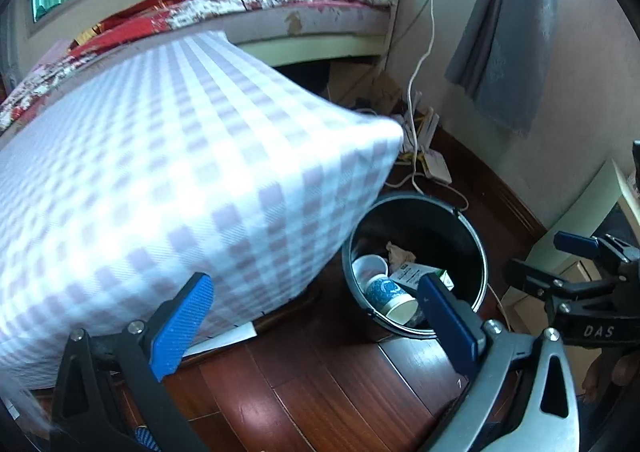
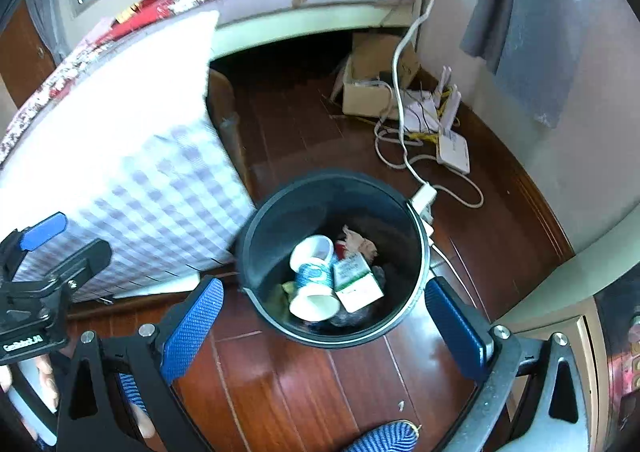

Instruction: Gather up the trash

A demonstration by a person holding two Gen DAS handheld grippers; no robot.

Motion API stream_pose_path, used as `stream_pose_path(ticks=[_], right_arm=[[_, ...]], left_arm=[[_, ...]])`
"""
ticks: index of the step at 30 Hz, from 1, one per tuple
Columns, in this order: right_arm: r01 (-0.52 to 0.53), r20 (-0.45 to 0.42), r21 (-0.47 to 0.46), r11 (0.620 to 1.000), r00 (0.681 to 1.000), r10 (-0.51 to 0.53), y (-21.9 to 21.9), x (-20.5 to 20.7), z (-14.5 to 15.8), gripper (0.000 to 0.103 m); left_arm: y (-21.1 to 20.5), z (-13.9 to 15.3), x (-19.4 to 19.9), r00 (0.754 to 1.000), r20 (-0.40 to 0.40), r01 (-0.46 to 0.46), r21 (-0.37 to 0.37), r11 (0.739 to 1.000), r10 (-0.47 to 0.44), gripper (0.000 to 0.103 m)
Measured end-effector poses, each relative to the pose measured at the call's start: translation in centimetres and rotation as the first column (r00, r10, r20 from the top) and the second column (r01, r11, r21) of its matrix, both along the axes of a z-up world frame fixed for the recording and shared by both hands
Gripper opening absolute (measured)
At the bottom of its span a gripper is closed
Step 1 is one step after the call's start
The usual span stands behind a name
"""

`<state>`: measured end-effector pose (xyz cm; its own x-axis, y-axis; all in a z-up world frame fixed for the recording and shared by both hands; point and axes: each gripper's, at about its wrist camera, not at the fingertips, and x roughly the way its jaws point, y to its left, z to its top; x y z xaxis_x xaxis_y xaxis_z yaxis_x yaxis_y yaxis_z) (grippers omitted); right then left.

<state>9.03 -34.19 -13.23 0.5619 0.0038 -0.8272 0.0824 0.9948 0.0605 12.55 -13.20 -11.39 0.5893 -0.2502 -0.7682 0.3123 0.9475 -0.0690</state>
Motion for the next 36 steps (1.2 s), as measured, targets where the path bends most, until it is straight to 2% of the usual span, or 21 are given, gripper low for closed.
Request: stream_pose_path(ticks=[7,13,24,31,36], right_arm=[[-0.018,0.079,0.003,1.0,0.997,0.017,2.7,-1.9,4.4,0.102],[-0.003,0.145,-0.034,0.999,0.989,0.008,4.0,-3.6,7.7,0.102],[0.028,0.304,-0.087,0.996,0.953,0.0,6.6,-10.1,15.4,0.102],[0.027,0.363,-0.074,0.997,0.932,0.001,7.5,-13.8,17.6,0.102],[0.042,0.386,-0.09,0.995,0.923,-0.004,7.9,-14.4,18.2,0.102]], left_arm=[[1.7,3.0,-1.7,0.998,0.057,-0.033,0.002,0.999,0.032,0.102],[3.1,5.2,-3.3,0.992,0.103,-0.07,-0.013,0.997,0.071,0.102],[6.4,10.6,-9.1,0.966,0.23,-0.107,-0.049,0.993,0.116,0.102],[7.5,12.9,-12.9,0.947,0.301,-0.104,-0.053,0.993,0.115,0.102],[7.8,13.5,-13.1,0.941,0.32,-0.095,-0.061,0.994,0.11,0.102]])
